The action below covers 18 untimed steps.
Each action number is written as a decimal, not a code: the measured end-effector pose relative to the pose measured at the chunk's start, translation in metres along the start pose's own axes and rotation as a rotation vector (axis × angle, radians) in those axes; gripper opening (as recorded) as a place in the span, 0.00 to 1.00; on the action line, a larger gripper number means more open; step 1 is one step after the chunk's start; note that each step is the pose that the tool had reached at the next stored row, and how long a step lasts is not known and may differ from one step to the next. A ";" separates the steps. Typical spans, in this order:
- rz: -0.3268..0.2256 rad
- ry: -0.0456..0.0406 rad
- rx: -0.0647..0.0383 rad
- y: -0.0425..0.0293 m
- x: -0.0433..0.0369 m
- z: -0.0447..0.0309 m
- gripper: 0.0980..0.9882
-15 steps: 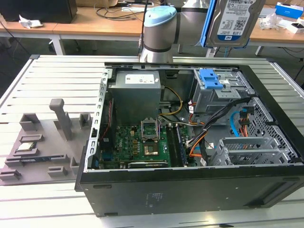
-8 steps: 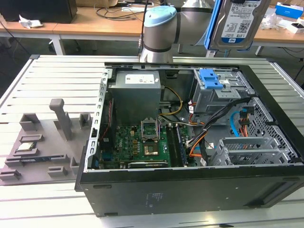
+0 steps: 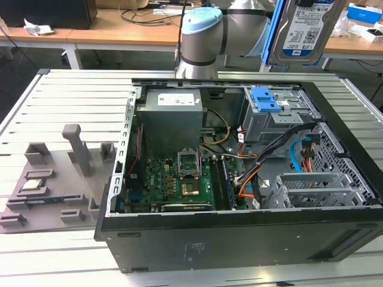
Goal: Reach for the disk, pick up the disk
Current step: 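Pick up the disk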
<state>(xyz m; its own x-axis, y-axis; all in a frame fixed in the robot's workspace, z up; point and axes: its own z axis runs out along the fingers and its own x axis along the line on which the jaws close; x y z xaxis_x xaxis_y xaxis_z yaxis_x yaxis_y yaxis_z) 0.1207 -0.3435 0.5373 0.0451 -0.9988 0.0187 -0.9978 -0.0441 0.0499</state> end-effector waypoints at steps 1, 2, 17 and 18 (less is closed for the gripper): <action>0.000 0.0002 0.000 -0.0017 0.0001 0.0005 0.30; 0.000 0.0004 0.000 -0.0030 0.0001 0.0009 0.30; 0.000 0.0021 0.000 -0.0091 0.0111 0.0033 0.30; 0.000 0.0021 0.000 -0.0091 0.0124 0.0033 0.30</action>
<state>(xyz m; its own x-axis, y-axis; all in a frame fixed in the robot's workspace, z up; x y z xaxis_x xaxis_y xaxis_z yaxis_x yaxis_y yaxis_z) 0.1302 -0.3555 0.5337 0.0451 -0.9988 0.0208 -0.9978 -0.0440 0.0500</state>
